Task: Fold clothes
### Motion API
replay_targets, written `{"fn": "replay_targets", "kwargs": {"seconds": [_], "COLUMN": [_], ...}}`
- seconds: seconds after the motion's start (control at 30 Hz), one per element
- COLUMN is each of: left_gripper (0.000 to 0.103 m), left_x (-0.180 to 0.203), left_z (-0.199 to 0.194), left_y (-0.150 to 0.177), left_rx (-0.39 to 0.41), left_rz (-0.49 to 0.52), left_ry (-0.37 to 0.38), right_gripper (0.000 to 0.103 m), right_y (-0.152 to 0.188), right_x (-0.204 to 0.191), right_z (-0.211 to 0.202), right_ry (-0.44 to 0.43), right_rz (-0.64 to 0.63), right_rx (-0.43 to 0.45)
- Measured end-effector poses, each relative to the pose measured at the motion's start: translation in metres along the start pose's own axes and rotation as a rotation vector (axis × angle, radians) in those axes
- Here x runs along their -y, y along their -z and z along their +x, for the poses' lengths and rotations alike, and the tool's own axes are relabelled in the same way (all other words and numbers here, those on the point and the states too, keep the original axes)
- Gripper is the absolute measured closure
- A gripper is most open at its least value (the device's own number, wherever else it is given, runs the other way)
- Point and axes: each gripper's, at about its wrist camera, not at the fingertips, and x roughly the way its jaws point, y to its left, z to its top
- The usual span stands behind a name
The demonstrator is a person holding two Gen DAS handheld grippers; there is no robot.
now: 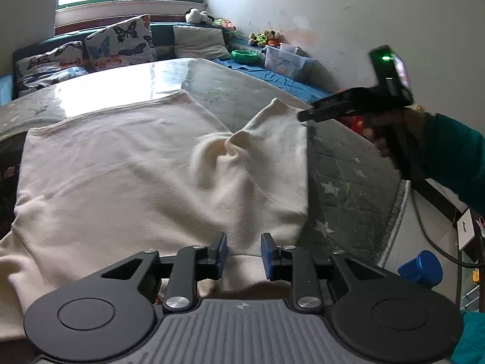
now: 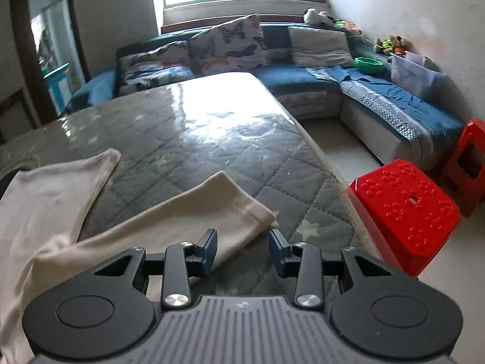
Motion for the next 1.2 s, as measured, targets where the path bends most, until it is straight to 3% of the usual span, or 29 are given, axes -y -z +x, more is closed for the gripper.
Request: {"fn": "replay_targets", "kwargs": {"seconds": [0.1, 0.13, 0.17, 0.2, 0.23, 0.57, 0.8, 0.9, 0.97, 1.2], "left_gripper": [0.075, 0.074, 0.074, 0.074, 0.074, 0.072, 0.066, 0.061, 0.061, 0.057], "left_x": [0.004, 0.004, 0.004, 0.003, 0.003, 0.020, 0.036, 0.039, 0.038, 0.015], "left_z": [0.001, 0.000, 0.000, 0.000, 0.000, 0.026, 0.046, 0.043, 0.040, 0.004], "left_y": [0.000, 0.000, -0.001, -0.002, -0.005, -0.032, -0.023, -0.021, -0.020, -0.022], "left_rx": [-0.003, -0.004, -0.007, -0.009, -0.008, 0.023, -0.016, -0.008, -0.009, 0.057], "left_rz": [0.009, 0.009, 0.010, 0.013, 0.016, 0.031, 0.038, 0.043, 0.033, -0.027], "left_ry": [0.001, 0.003, 0.004, 0.005, 0.007, 0.080, 0.140, 0.147, 0.149, 0.073], "right_gripper": [0.068, 0.074, 0.089, 0.098, 0.100, 0.101, 0.097, 0.093, 0.092, 0.088], "right_y": [0.001, 0.000, 0.000, 0.000, 0.000, 0.013, 0.031, 0.025, 0.017, -0.013], "right_x": [-0.002, -0.002, -0.002, -0.001, -0.001, 0.011, 0.024, 0.018, 0.010, -0.048], "right_z": [0.008, 0.007, 0.005, 0.004, 0.002, -0.051, -0.041, -0.046, -0.051, -0.047], "right_ry": [0.009, 0.013, 0.015, 0.018, 0.021, 0.179, 0.223, 0.246, 0.213, -0.039], "right_rz": [0.020, 0.017, 0.015, 0.012, 0.010, -0.082, -0.061, -0.089, -0.111, -0.227], "right_rx": [0.008, 0.015, 0.021, 0.027, 0.033, 0.102, 0.002, 0.023, 0.045, 0.053]}}
